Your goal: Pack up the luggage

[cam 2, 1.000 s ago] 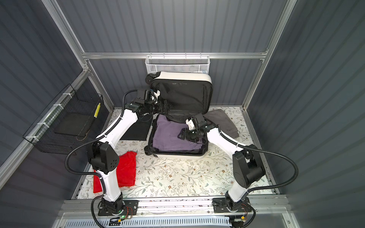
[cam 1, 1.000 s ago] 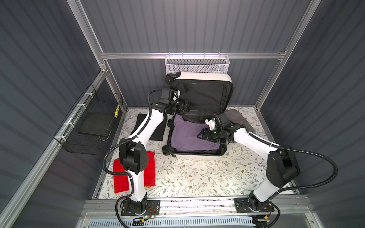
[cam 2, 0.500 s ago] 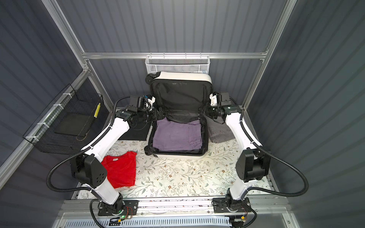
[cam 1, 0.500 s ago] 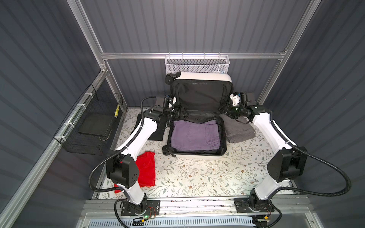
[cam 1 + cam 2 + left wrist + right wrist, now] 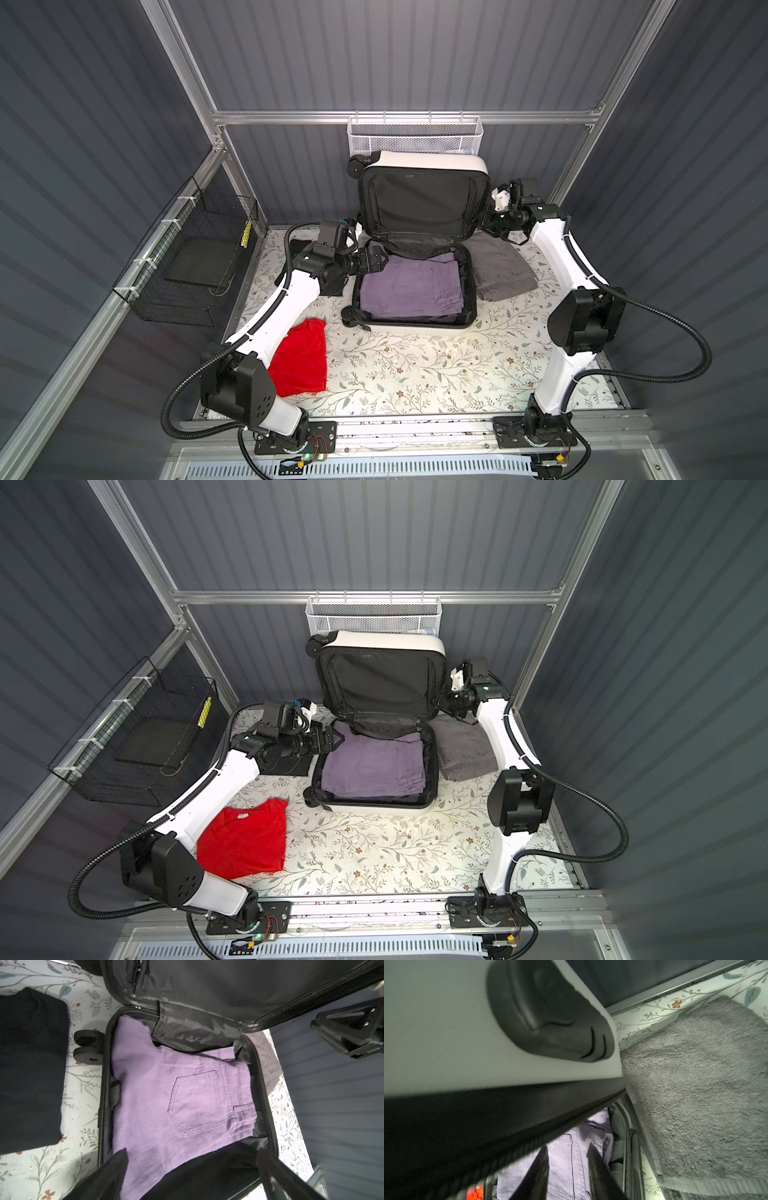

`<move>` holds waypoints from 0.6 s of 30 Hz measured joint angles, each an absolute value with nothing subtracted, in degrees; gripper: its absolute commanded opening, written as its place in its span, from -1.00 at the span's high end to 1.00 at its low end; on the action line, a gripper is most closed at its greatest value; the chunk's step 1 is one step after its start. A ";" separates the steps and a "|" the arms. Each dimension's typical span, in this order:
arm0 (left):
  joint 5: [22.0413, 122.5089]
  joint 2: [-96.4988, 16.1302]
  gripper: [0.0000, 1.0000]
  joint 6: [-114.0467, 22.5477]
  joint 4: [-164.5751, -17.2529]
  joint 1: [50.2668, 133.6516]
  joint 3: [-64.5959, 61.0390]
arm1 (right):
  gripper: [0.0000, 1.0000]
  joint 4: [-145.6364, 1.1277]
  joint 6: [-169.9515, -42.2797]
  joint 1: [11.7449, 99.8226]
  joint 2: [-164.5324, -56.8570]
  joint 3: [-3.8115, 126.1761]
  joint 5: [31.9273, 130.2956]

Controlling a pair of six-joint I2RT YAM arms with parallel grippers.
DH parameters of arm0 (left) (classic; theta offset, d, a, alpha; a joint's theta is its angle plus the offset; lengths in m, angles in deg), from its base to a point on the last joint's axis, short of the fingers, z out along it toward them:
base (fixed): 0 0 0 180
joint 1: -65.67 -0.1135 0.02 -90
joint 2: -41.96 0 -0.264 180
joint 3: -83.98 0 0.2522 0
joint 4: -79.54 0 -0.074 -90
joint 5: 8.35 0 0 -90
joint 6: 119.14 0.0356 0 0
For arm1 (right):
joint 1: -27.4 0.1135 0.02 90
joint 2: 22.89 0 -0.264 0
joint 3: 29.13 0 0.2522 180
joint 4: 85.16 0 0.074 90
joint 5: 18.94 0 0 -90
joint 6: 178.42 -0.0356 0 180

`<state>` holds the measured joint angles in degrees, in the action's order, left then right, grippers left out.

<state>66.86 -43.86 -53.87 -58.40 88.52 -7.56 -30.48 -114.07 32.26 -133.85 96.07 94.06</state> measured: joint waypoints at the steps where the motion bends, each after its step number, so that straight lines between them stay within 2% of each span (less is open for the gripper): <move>1: 66.93 -43.82 -1.00 -53.90 -58.53 88.52 -7.21 | 0.29 -30.35 -114.00 32.33 -133.81 95.85 94.33; 6: 68.35 -43.67 -1.00 -54.31 -58.51 88.52 -6.79 | 0.19 -32.47 -114.13 33.58 -128.30 86.54 95.55; 11: 70.58 -42.84 -1.00 -54.27 -58.07 88.22 -6.79 | -0.03 -36.09 -115.60 37.68 -117.22 72.53 96.53; 18: 72.85 -42.09 -1.00 -52.63 -55.03 83.60 -7.05 | -0.15 -40.86 -117.76 52.28 -107.36 60.75 95.88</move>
